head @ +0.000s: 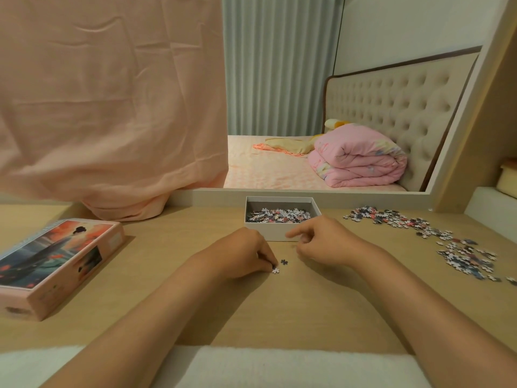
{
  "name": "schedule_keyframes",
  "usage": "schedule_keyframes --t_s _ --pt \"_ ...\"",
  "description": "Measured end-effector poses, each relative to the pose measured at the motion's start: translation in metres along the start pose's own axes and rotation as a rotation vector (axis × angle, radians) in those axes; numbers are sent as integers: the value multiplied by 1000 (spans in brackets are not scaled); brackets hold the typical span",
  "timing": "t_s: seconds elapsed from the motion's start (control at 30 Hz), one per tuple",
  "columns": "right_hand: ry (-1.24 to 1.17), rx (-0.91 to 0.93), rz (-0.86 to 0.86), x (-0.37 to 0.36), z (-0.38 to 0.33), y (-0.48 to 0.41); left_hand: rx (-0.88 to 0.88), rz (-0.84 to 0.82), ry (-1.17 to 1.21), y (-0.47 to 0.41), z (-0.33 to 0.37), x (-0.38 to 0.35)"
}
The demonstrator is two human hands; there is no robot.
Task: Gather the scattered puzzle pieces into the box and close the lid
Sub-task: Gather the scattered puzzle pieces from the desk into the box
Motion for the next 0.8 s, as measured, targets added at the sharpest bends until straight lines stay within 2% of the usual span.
schedule_keyframes --t_s 0.2,0.57,0.67,0.8 --pt "295 88 -88 -29 -15 1 83 29 111 3 -11 0" --pt "175 72 -82 -25 -13 0 128 65 139 5 -19 8" --pt "92 94 -130 -29 -21 3 147 151 145 6 -29 17" --pt "225 146 -178 -42 -27 7 204 324 151 10 -42 31"
Point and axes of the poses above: each hand's wrist, its own y-axis away from the middle knuckle, its own x-axis out of the back of the hand, z = x × y, the point moved 7 cm from there along -y, towards the middle knuckle, and after that the axes turned 9 degrees about -x, right-handed, at the moved point
